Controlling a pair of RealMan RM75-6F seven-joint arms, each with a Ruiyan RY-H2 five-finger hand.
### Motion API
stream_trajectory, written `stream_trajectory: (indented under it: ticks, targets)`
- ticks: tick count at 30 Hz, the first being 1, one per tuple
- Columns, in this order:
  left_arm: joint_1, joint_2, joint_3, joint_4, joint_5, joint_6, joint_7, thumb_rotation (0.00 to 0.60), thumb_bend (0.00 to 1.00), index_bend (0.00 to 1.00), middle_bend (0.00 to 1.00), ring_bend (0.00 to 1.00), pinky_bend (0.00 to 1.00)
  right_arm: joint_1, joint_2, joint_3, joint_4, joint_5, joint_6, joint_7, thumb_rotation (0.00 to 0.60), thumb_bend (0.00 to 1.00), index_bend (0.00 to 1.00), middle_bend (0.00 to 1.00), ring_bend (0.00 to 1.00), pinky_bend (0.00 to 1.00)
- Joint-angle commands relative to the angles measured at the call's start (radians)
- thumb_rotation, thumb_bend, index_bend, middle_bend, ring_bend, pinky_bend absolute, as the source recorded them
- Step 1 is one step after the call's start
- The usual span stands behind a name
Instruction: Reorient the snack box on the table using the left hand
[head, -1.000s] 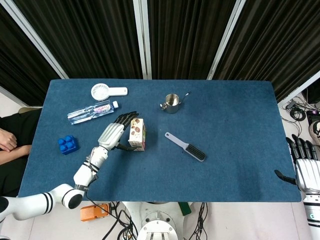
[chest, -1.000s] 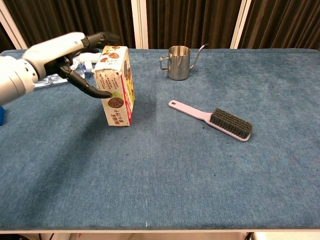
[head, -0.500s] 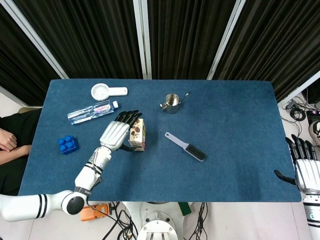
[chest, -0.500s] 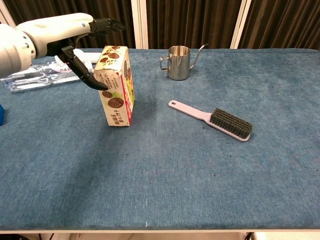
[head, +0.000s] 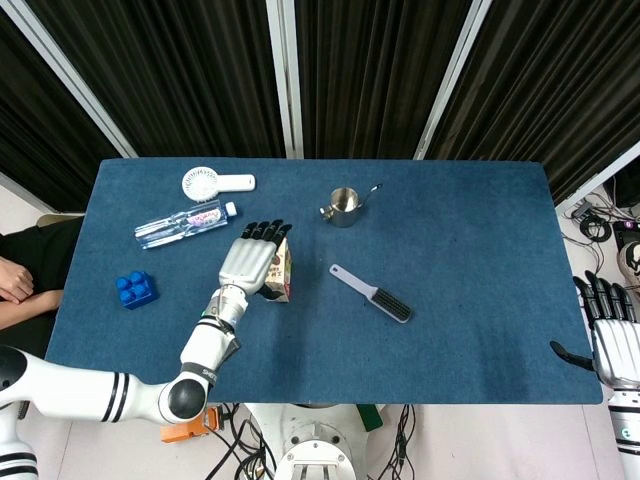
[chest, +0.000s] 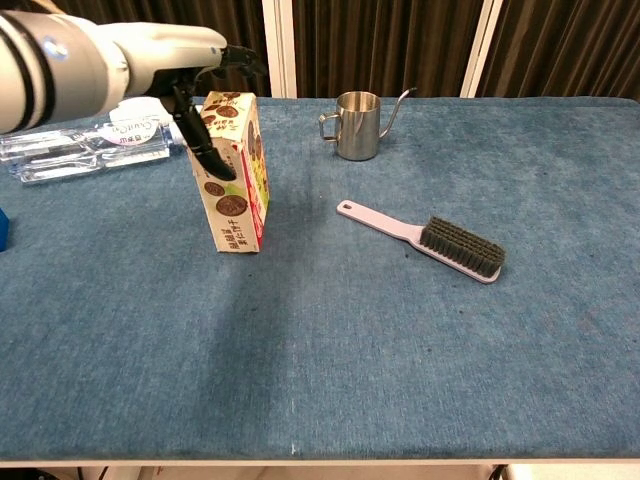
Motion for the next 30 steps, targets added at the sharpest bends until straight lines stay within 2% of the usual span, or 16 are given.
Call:
stream_trajectory:
  ticks: [1,6,10,13,17,19,22,25,26,30]
  targets:
    - [-0.017,-0.010,0.000,0.015,-0.024,0.005,0.006,0.600,0.00,0.05,0.10,0.06,0.06,0.000,0.000,0.000,0.001,0.001,0.000,0.001,0.600,0.22,0.00,0.04,0.00,0.00]
    - [-0.032,-0.022,0.004,0.041,-0.054,-0.004,-0.010,0.600,0.00,0.16,0.20,0.19,0.15,-0.001,0.000,0.001,0.001,0.004,-0.002,0.001,0.600,0.22,0.00,0.04,0.00,0.00]
    - [-0.033,-0.030,0.010,0.059,-0.039,-0.001,-0.036,0.600,0.01,0.27,0.34,0.33,0.31,-0.001,-0.001,0.000,0.000,0.004,-0.003,-0.001,0.600,0.22,0.00,0.04,0.00,0.00]
    - [-0.023,-0.019,0.016,0.048,-0.004,-0.006,-0.066,0.600,0.05,0.31,0.39,0.37,0.35,-0.002,0.000,0.001,-0.004,0.007,-0.002,-0.004,0.600,0.22,0.00,0.04,0.00,0.00]
    - [0.022,0.014,0.015,0.033,0.083,-0.054,-0.187,0.600,0.09,0.33,0.41,0.38,0.38,-0.002,0.001,0.001,-0.009,0.004,0.000,-0.009,0.600,0.22,0.00,0.04,0.00,0.00]
    - [0.058,0.032,0.007,0.031,0.134,-0.105,-0.292,0.600,0.09,0.33,0.41,0.38,0.41,-0.003,0.002,0.001,-0.011,0.004,0.001,-0.011,0.600,0.22,0.00,0.04,0.00,0.00]
    - [0.136,0.050,-0.021,0.052,0.243,-0.222,-0.540,0.600,0.10,0.33,0.41,0.38,0.41,-0.003,0.003,0.001,-0.014,0.004,0.000,-0.010,0.600,0.22,0.00,0.04,0.00,0.00]
    - [0.217,0.025,-0.048,0.105,0.374,-0.302,-0.809,0.600,0.10,0.33,0.41,0.38,0.41,-0.002,0.002,0.000,-0.017,0.002,0.000,-0.015,0.600,0.22,0.00,0.04,0.00,0.00]
    - [0.244,0.009,-0.045,0.137,0.439,-0.319,-0.894,0.600,0.11,0.33,0.41,0.38,0.41,-0.002,0.003,0.000,-0.019,0.001,0.001,-0.018,0.600,0.22,0.00,0.04,0.00,0.00]
    - [0.298,-0.074,-0.005,0.267,0.652,-0.284,-1.075,0.600,0.11,0.33,0.41,0.37,0.40,-0.002,0.006,0.000,-0.029,-0.001,0.004,-0.029,0.600,0.22,0.00,0.04,0.00,0.00]
